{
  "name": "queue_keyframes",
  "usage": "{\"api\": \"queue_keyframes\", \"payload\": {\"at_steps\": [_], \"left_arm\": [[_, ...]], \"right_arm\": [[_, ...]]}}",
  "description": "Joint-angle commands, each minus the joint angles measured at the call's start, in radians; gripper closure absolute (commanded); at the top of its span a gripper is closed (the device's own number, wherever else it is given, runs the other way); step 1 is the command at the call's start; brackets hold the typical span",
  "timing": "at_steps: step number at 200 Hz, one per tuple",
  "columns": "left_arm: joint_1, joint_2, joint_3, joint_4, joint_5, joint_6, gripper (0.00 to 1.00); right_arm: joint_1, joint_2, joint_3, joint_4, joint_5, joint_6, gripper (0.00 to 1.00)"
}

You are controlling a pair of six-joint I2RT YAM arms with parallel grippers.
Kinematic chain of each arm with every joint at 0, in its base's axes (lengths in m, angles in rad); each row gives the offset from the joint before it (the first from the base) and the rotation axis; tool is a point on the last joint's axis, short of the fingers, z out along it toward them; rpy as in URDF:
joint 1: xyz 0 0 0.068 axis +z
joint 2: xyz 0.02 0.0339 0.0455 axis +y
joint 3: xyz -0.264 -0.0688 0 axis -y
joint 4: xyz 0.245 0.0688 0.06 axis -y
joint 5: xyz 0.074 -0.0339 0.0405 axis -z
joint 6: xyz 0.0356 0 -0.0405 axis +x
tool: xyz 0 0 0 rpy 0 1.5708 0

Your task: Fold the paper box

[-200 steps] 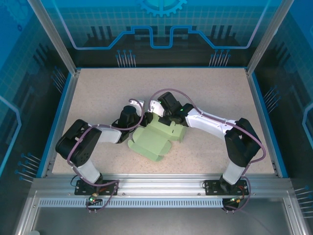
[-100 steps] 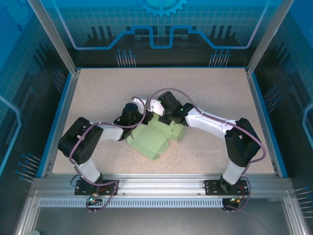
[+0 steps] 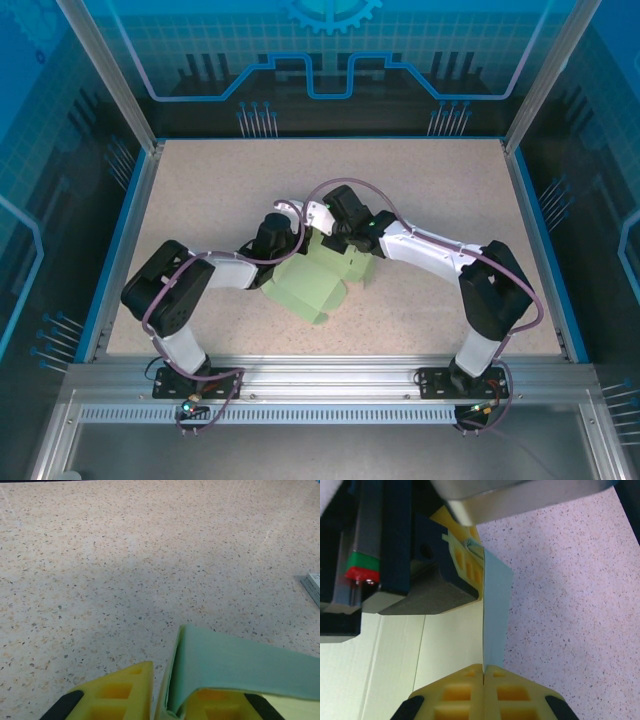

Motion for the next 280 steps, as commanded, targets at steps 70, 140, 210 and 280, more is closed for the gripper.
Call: {"api": "queue_keyframes", "payload": {"at_steps": [70, 140, 210, 280], "left_arm": [[0.059, -0.100, -0.056, 0.044, 0.152, -0.029, 0.61], [0.083, -0.169, -0.088, 0.014, 0.227, -0.045, 0.46], [0.104, -0.098, -0.056, -0.027, 0.353, 0.000, 0.44], [0.148, -0.007, 0.002, -0.024, 0.503, 0.009, 0.59]], "right_arm": [[-0.014, -0.020, 0.003, -0.066, 0.023, 0.001, 1.00], [-0.018, -0.018, -0.006, -0.016, 0.077, -0.038, 1.00], [-0.027, -0.038, -0.003, -0.024, 0.009, -0.051, 1.00], [-0.049, -0.047, -0.018, -0.017, -0.094, -0.102, 1.00]]}}
